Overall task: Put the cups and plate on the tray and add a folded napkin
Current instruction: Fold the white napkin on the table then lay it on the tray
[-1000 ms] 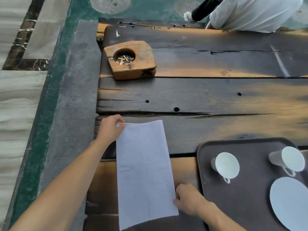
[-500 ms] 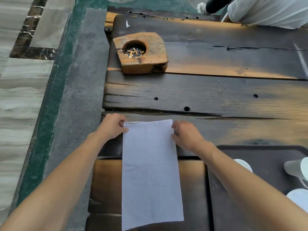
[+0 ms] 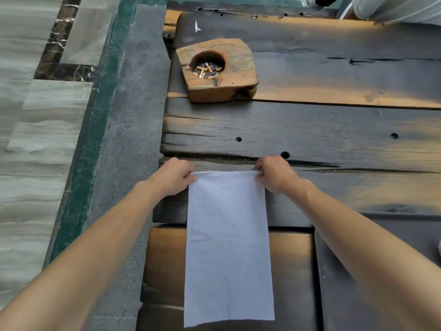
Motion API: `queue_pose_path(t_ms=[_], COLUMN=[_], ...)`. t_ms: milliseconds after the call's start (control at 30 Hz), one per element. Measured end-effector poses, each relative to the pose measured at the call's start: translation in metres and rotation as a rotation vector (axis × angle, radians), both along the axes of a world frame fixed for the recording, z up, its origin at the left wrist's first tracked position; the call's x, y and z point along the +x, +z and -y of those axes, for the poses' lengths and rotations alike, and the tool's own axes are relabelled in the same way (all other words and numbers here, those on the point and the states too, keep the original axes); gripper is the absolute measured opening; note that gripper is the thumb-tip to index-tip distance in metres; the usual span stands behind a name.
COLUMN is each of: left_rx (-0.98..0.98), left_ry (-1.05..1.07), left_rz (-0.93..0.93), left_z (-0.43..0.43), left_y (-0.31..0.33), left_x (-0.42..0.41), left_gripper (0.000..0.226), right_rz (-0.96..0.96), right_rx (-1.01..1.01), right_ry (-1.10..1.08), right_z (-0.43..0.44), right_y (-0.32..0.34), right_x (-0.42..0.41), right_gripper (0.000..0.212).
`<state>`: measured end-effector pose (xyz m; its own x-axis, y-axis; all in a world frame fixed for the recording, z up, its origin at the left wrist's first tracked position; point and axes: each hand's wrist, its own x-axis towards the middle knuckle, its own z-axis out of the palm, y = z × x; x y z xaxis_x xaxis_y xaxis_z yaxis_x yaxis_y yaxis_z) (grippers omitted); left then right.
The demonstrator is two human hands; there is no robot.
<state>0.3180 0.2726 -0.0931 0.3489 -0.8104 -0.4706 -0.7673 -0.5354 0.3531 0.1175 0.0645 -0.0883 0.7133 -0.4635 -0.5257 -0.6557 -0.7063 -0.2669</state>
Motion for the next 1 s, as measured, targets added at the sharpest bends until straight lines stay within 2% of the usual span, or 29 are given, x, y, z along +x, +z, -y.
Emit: queue_pose_path(t_ms=[167,300,467,700,1000], left_rx=[-0.095,-0.211,-0.286,-0.312,-0.399], left_ry=[0.073,0.145,0.092,0.065,0.093], left_rz=[-0.022,-0.022,0.008,0.027,0.001], left_z=[-0.004,-0.01,-0.027,-0.051,-0.093], left_y=[0.007,0.023,0.039,0.057,0.075], left_x=[0.005,0.004,-0.008,-0.026,-0.066], left_gripper=[0.026,0.012,0.013,0.011,0.004], right_rz=[0.111,0.181,0.269,0.362,0.341], right_rx=[-0.022,-0.021,-0.01,-0.087,-0.101], right_ry=[-0.019,-0.046,-0.02,0.078,0.069], right_z=[0.005,0.003,-0.01,-0.029,-0.068], right_y=[0.013,0.032,0.055,0.072,0.101], right_x=[0.004,0.005,-0.009,-0.032,-0.072], right_gripper=[0.026,0.022,0.014,0.015,0.018])
